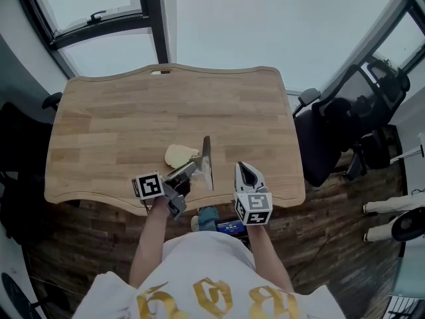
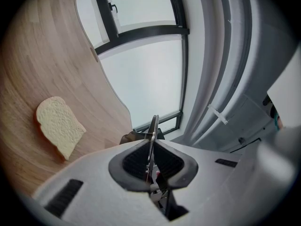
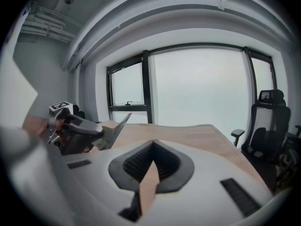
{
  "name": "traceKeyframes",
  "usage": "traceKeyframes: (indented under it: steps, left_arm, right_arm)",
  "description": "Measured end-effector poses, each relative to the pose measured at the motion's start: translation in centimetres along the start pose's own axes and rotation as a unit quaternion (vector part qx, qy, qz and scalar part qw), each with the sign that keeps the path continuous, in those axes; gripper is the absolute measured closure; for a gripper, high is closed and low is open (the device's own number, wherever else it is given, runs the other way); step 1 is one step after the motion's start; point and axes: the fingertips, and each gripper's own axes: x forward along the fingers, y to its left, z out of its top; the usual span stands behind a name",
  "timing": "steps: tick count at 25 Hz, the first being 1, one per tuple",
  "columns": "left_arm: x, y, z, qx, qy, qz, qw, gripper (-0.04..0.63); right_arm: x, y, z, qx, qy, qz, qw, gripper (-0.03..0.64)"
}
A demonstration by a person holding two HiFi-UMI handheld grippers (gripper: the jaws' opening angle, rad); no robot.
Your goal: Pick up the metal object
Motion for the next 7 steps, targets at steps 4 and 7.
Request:
traceKeyframes:
  steps: [4, 7]
  left_arm:
    - [-0.35, 0.21, -0.2, -0.005, 0.001, -0.001, 1.0, 0.552]
    - [-0.69, 0.25, -0.36, -0.008, 0.002, -0.001, 1.0, 0.552]
  right_arm:
    - [-0.01, 0.43, -0.32, 0.001, 0.003, 0.001, 1.0, 0.606]
    - [-0.22, 0.93, -0.72, 0.004, 0.006, 0.003, 1.0, 0.606]
